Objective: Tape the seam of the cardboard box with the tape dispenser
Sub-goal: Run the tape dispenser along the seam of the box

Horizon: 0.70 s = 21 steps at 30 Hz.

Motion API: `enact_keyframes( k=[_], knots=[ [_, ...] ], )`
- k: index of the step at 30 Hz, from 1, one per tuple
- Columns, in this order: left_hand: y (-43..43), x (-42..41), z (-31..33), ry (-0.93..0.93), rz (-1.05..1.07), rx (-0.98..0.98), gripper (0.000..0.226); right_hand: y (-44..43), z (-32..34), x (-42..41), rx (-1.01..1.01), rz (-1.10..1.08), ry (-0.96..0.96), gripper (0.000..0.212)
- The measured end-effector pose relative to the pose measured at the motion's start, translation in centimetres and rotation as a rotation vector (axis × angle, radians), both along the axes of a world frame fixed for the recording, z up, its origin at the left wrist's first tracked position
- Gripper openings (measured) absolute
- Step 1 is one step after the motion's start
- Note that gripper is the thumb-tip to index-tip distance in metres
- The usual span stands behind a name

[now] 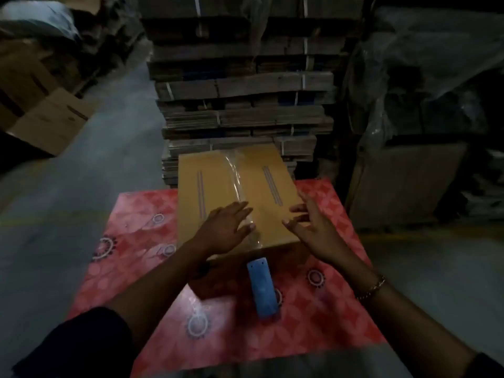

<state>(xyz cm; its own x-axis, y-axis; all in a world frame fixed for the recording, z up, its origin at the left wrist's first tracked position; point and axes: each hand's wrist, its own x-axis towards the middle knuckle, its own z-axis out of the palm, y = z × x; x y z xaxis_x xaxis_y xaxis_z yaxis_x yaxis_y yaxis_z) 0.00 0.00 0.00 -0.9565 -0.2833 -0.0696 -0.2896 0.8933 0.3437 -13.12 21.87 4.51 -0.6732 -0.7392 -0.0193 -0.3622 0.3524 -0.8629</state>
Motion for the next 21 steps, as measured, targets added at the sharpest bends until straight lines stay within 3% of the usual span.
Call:
enact_keyframes(
  k=[4,7,12,17,21],
  knots=[
    [-0.6,0.3,-4.0,-0.065,-0.171,-0.104,0.062,0.1,-4.8,2.7,0.13,-0.083,-0.082,0.083],
    [-1.1,-0.1,-6.1,-0.011,-0.226,-0.148,0.064,0.3,-8.2,4.5,0.177,-0.173,-0.129,0.084],
    [-0.8,0.1,-8.9,0.006,-0.223,-0.159,0.064,0.5,-12.7,7.7,0.307,-0.269,-0.164,0.099],
    [-1.1,0.0,-9.7,0.058,-0.222,-0.178,0.061,-0.7,-15.8,10.2,0.421,-0.205,-0.156,0.119],
    [-1.1,0.1,-9.9,0.087,-0.222,-0.162,0.062,-2.0,-16.0,11.2,0.395,-0.236,-0.17,0.115]
  ],
)
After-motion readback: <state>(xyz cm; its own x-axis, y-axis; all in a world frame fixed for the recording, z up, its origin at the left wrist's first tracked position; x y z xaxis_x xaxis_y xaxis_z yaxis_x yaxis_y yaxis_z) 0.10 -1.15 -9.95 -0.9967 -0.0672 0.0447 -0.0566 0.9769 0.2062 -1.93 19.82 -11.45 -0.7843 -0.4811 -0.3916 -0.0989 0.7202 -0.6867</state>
